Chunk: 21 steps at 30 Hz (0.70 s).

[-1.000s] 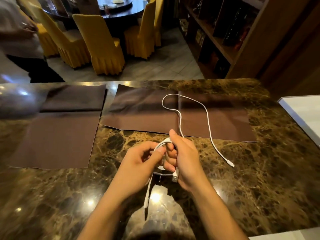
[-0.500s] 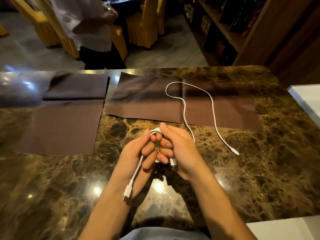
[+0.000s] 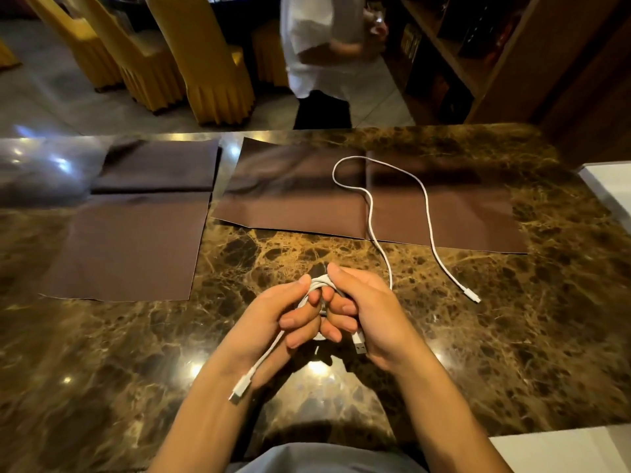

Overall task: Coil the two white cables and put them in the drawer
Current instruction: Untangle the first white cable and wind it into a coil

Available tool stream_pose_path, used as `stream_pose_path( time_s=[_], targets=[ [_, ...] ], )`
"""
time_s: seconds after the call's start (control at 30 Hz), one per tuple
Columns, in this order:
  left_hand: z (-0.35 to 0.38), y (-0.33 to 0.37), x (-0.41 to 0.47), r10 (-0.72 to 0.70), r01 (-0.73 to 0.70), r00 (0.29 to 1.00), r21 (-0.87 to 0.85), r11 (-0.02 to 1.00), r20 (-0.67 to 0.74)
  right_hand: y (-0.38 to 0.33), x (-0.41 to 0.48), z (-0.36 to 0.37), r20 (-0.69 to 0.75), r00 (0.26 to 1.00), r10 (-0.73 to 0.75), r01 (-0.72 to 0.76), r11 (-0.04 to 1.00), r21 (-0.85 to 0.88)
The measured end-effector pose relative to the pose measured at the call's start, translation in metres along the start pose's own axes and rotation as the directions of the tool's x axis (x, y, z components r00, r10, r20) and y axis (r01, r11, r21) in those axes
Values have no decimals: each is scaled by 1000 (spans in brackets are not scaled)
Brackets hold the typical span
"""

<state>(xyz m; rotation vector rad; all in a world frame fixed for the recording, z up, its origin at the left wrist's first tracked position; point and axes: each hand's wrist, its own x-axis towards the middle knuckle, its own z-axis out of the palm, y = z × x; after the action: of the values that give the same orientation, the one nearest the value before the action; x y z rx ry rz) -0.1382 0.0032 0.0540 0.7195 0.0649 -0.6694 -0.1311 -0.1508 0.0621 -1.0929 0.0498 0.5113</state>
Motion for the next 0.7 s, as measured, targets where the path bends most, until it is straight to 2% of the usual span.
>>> stream_pose_path(
  time_s=[0.07,0.17,0.23,0.33,0.4,0.47,0.57,0.63,0.7],
  targets=[
    [-3,0,0,22,-21,1000,50,999,-13,1,0,-1,22,1000,-9,10,1000,-25],
    [-7,-4,5,142,-102,986,359,928,-88,3,1,-2,-6,1000,-21,20,994,-103],
    [-8,-6,8,214,-134,970,473,871,-120,3,-2,-5,-41,999,-33,25,980,-196],
    [-15,-2,8,274,-154,938,454,878,-212,5,-7,-16,-110,987,-121,67,912,-405],
    [-21,1,7,288,-143,916,444,885,-280,4,-13,-23,-145,979,-144,70,903,-423],
    [-23,1,7,304,-120,897,484,867,-321,1,-19,-28,-109,985,-136,76,898,-433],
    [-20,-7,7,345,-102,877,573,813,-335,-7,-25,-29,1,995,-95,81,840,-537],
    [-19,-12,7,365,-93,868,613,785,-335,-8,-25,-25,35,998,-50,61,862,-504],
    [-18,-16,8,368,-95,872,625,775,-324,-8,-22,-20,16,998,-67,67,906,-419]
  ],
)
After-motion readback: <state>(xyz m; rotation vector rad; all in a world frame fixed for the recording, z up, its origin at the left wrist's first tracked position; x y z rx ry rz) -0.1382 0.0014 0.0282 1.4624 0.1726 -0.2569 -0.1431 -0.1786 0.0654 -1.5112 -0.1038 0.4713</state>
